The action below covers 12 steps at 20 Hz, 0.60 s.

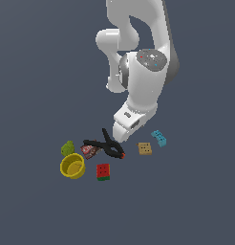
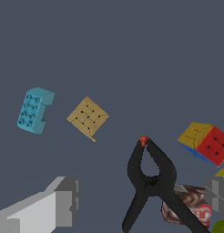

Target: Pick up a designated object from a clutter of objects.

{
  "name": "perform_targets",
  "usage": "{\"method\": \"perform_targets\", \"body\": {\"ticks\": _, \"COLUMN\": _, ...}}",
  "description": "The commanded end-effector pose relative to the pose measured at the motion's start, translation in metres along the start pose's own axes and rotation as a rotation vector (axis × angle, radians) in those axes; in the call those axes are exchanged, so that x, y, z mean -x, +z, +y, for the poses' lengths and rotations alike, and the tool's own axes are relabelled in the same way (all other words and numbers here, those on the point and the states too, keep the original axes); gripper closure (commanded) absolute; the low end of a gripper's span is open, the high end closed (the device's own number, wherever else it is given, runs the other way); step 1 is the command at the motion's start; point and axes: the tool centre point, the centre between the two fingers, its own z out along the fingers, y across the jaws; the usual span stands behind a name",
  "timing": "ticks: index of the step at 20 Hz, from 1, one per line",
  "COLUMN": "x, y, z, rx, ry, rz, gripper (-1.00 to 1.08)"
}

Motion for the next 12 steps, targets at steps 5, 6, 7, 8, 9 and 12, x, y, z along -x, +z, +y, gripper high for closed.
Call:
{"method": "perform_targets", "body": {"ticks": 5, "x": -0.012, "y": 0.034, "z": -0.012, "rx": 0.004, "ry": -0.220, "rz": -0.001, "gripper": -0.92}}
{"method": "perform_targets", "body": {"ticks": 6, "x": -0.014, "y": 0.040, "z": -0.014, "rx": 0.004, "ry": -0.253, "rz": -0.001, "gripper": -0.92}}
{"method": "perform_targets", "body": {"ticks": 7, "x": -0.015, "y": 0.045, "z": -0.016, "rx": 0.004, "ry": -0.287, "rz": -0.001, "gripper": -0.92}}
{"method": "perform_targets", "body": {"ticks": 8, "x": -0.017, "y": 0.050, "z": -0.018, "rx": 0.004, "ry": -0.320, "rz": 0.000, "gripper": -0.92}}
{"method": "perform_targets", "body": {"ticks": 9, "x": -0.018, "y": 0.055, "z": -0.021, "rx": 0.004, "ry": -0.354, "rz": 0.000, "gripper": -0.92}}
{"method": "perform_targets", "body": {"ticks": 12, "x": -0.023, "y": 0.071, "z": -0.028, "rx": 0.003, "ry": -0.455, "rz": 0.003, "gripper": -0.92}}
